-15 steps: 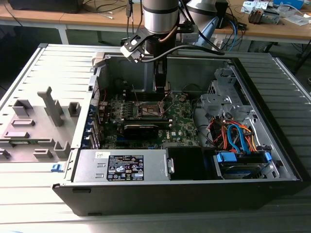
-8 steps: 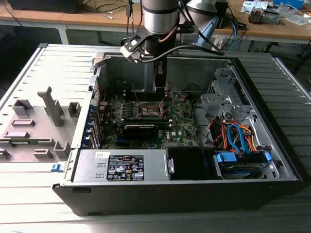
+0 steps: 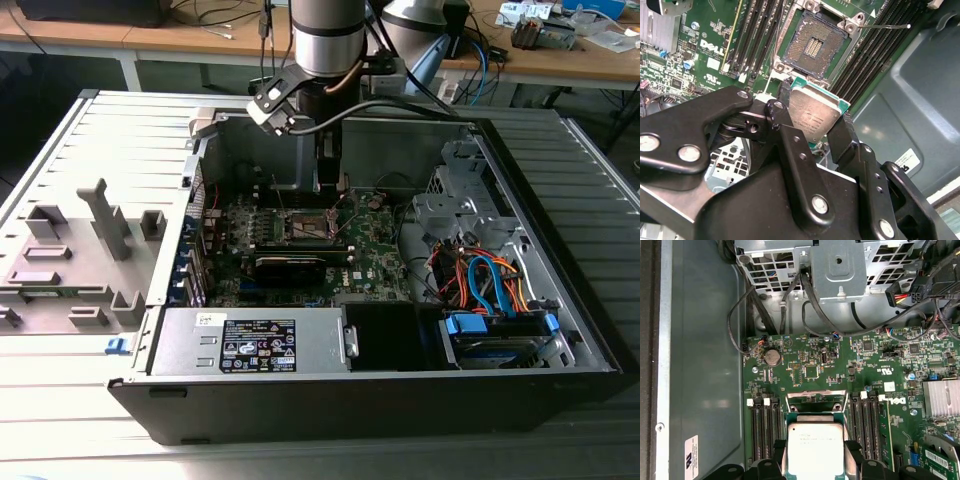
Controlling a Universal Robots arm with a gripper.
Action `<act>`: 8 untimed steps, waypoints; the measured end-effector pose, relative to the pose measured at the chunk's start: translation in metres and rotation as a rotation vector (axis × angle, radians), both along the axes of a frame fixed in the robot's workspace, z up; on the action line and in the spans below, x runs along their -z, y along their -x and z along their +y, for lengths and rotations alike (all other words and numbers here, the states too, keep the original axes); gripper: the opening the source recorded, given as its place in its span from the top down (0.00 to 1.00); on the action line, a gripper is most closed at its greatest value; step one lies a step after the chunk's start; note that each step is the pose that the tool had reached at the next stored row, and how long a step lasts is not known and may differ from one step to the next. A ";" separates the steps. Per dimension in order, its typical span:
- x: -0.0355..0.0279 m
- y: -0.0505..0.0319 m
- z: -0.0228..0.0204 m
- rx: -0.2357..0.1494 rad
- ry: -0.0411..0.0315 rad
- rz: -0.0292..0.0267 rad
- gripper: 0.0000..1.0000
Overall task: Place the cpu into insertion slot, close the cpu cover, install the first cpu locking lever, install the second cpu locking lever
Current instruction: 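Place the cpu into insertion slot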
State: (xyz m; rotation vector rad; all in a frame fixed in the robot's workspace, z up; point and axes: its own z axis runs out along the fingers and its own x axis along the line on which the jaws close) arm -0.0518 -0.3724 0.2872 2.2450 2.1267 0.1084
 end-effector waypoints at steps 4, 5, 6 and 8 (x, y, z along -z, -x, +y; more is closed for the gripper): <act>0.0016 0.0001 0.0000 0.000 0.0000 0.0001 0.46; 0.0022 0.0006 0.0000 0.000 0.0001 0.0001 0.46; 0.0045 0.0009 -0.0003 0.000 0.0000 0.0000 0.46; 0.0047 0.0009 -0.0005 0.000 0.0001 0.0001 0.46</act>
